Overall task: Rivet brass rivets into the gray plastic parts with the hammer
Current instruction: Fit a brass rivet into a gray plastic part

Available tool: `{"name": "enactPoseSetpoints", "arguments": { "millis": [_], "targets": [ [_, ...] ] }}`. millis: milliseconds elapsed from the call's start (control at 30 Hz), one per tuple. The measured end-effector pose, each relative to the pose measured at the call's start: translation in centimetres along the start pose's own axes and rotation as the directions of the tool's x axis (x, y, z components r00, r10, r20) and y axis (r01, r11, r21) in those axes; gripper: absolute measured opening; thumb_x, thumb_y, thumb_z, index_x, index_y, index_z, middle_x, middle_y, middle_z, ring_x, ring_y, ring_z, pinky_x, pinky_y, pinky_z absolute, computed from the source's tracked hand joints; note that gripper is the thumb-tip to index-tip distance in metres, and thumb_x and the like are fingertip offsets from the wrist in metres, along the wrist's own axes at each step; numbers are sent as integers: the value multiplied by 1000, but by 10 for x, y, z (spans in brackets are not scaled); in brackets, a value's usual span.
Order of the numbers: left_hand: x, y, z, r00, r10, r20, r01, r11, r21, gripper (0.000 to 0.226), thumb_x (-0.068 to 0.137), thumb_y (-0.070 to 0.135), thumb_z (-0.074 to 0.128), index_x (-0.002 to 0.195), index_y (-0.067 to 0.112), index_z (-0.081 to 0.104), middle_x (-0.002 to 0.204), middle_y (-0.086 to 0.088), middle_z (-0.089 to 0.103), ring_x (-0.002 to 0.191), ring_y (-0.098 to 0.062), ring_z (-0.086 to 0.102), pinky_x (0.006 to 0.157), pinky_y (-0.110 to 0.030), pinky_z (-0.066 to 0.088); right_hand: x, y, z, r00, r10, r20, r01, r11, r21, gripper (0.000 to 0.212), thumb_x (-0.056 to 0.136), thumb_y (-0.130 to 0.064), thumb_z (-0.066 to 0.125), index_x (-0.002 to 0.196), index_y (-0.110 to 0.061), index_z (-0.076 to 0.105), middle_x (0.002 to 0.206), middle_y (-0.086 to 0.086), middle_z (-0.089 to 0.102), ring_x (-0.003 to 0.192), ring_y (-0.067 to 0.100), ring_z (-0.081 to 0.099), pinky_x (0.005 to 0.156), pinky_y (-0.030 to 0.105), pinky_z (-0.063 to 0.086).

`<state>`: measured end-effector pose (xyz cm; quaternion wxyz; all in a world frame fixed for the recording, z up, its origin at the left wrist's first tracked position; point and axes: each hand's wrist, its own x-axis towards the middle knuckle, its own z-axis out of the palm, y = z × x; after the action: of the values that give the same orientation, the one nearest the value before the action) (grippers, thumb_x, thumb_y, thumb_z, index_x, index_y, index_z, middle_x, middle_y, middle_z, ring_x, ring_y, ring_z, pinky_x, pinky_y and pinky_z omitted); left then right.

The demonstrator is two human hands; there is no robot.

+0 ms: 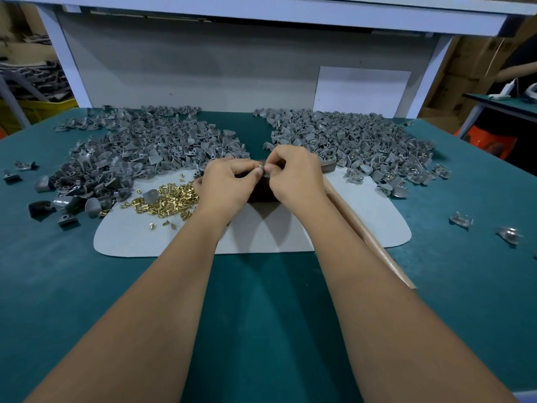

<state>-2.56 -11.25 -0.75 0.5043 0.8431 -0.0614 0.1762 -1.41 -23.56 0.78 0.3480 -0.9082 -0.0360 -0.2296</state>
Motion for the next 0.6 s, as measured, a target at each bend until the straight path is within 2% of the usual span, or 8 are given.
{"name": "enactPoseSetpoints", "arguments": {
  "millis": [233,333,433,533,600],
  "targets": [
    [-4,3,-1,1000,-28,6,28,999,-33,28,93,29,65,78,52,65,100,20,70,125,-10,50,112,-51,29,-2,1,1,1000,19,-2,-19,999,37,12,86,-15,63,75,-20,65,80,-2,65,76,15,54,63,23,34],
    [-3,2,-1,999,-41,1,41,998,-43,20,93,29,65,87,47,71,110,21,70,134,-10,45,114,-52,27,-2,2,0,1000,19,4,-20,998,59,13,86,-15,63,74,-21,65,79,-4,65,74,13,55,65,23,36],
    [-2,0,-1,999,-40,13,41,997,-70,16,93,28,66,96,41,74,116,17,70,137,-11,41,115,-53,24,-4,4,-2,1000,6,19,-9,984,180,11,86,-13,62,76,-16,68,79,-3,66,78,14,59,70,27,44],
    [0,-1,-1,998,-52,25,55,991,-124,18,92,28,67,86,45,71,116,15,70,135,-14,45,115,-53,27,-5,7,-3,998,41,-39,-29,959,281,23,91,-20,56,79,-4,68,79,6,67,79,20,59,74,34,46],
    [0,-2,0,998,-61,25,64,991,-117,19,91,30,68,83,47,69,117,15,69,138,-10,41,117,-52,24,-4,7,-4,992,116,-55,-88,925,369,27,93,-24,54,79,-7,69,80,3,69,81,16,61,77,33,47]
  ]
}}
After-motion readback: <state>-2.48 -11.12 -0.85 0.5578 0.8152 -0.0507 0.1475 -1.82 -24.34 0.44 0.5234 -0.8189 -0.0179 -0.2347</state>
